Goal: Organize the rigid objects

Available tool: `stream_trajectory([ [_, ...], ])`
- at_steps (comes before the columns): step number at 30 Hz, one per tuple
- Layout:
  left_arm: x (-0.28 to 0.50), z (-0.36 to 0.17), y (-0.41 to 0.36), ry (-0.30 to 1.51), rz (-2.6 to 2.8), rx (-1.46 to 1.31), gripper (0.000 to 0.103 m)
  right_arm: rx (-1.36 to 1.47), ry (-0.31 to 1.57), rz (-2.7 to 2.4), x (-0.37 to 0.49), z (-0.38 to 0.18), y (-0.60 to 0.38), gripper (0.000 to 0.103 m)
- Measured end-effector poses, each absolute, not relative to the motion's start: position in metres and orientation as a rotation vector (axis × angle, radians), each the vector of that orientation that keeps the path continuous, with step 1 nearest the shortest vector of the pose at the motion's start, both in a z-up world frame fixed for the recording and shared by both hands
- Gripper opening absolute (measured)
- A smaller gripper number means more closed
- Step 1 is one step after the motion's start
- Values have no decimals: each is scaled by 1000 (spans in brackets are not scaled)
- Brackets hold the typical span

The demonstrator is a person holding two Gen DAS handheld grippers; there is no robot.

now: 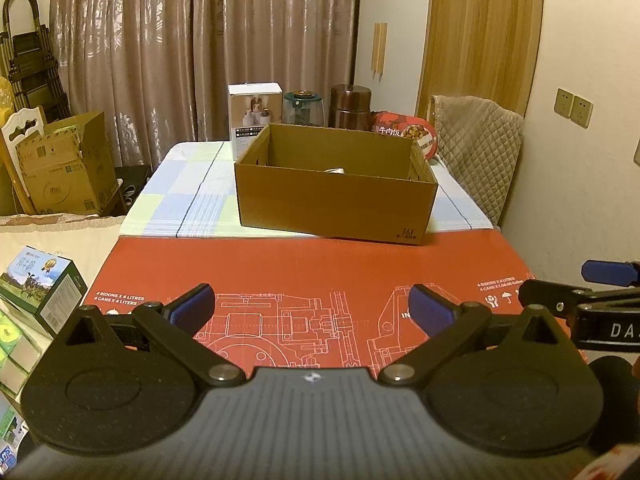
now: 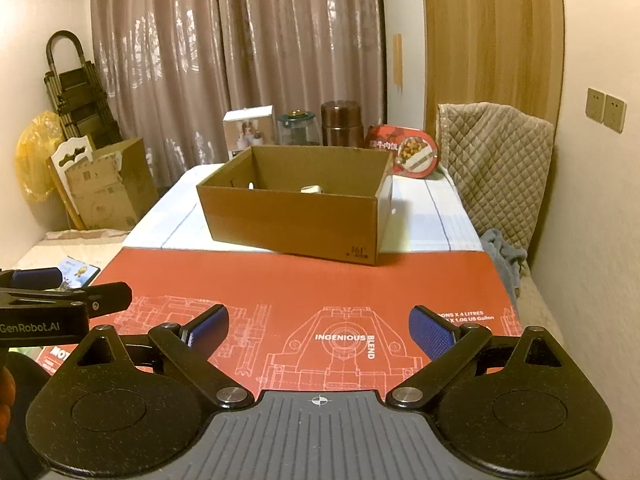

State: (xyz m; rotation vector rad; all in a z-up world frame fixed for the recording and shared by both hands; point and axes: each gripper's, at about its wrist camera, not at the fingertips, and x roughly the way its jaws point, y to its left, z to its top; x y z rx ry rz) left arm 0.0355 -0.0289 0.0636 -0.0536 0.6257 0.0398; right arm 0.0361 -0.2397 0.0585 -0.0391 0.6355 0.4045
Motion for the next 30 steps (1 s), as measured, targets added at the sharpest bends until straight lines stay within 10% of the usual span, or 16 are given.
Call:
stream_trajectory([
  [30,35,60,-30,628,38,-60,102,-35,647,395,36,54,-242,94],
])
